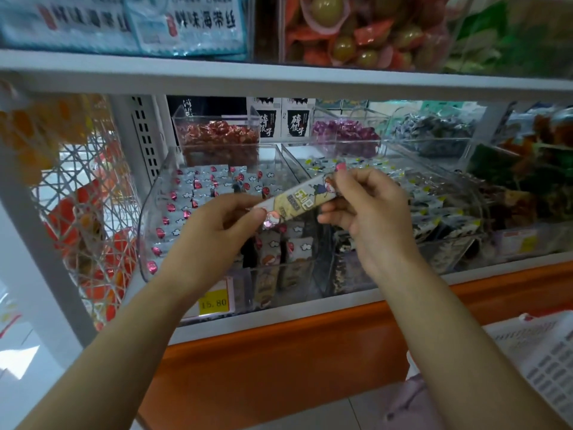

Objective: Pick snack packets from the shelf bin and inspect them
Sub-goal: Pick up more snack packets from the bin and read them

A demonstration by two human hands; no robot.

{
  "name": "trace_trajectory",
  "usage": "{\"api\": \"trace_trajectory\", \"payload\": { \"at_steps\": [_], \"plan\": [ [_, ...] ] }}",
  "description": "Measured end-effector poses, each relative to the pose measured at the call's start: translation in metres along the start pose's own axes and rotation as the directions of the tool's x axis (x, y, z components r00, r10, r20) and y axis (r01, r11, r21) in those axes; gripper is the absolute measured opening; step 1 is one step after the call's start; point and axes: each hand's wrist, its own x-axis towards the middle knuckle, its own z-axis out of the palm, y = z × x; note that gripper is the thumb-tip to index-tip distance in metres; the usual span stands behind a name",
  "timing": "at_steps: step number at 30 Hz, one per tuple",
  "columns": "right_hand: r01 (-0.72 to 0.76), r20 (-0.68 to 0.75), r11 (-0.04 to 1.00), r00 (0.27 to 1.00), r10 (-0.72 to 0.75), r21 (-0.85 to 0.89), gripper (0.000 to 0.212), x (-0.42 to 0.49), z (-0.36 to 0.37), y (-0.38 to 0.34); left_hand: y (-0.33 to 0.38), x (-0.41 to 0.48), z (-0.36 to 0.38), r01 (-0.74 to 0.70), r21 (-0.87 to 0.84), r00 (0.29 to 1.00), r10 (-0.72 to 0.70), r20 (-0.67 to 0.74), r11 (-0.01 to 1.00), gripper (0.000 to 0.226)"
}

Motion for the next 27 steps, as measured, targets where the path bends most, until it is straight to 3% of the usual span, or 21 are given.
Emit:
{"api": "trace_trajectory", "payload": {
  "at_steps": [4,7,13,18,21,24,27],
  "plan": [
    [-0.165,0.117,0.972,0.982,0.147,0.170,0.008,0.004,-0.001,0.002,-0.001,0.003,-0.010,0.067,-0.195,0.991,-0.087,-0.098,0.979,0.011],
    [-0.228,0.172,0.955,0.965,0.197,0.187,0.008,0.004,-0.001,0.003,-0.003,0.006,-0.015,0.109,-0.308,0.979,-0.157,-0.132,0.945,0.013],
    [-0.300,0.137,0.929,0.952,0.275,0.219,0.019,0.004,0.000,0.004,-0.001,0.010,-0.012,0.213,-0.667,0.960,-0.280,0.007,0.714,0.013],
    [-0.355,0.158,0.880,0.934,0.320,0.315,0.011,0.006,-0.001,0.004,0.000,0.010,-0.011,0.215,-0.759,0.959,-0.281,0.045,0.614,0.011],
    [-0.331,0.166,0.895,0.942,0.293,0.299,0.013,0.006,-0.003,0.005,0.000,0.010,-0.014,0.231,-0.783,0.951,-0.306,0.055,0.578,0.012],
    [-0.219,0.135,0.956,0.972,0.195,0.196,0.015,0.005,-0.004,0.008,0.000,0.010,-0.014,0.249,-0.790,0.938,-0.343,0.052,0.560,0.016],
    [-0.089,0.095,0.993,0.992,0.081,0.078,0.016,0.005,-0.004,0.011,0.002,0.008,-0.014,0.254,-0.730,0.949,-0.310,0.061,0.635,0.020]
  ]
}}
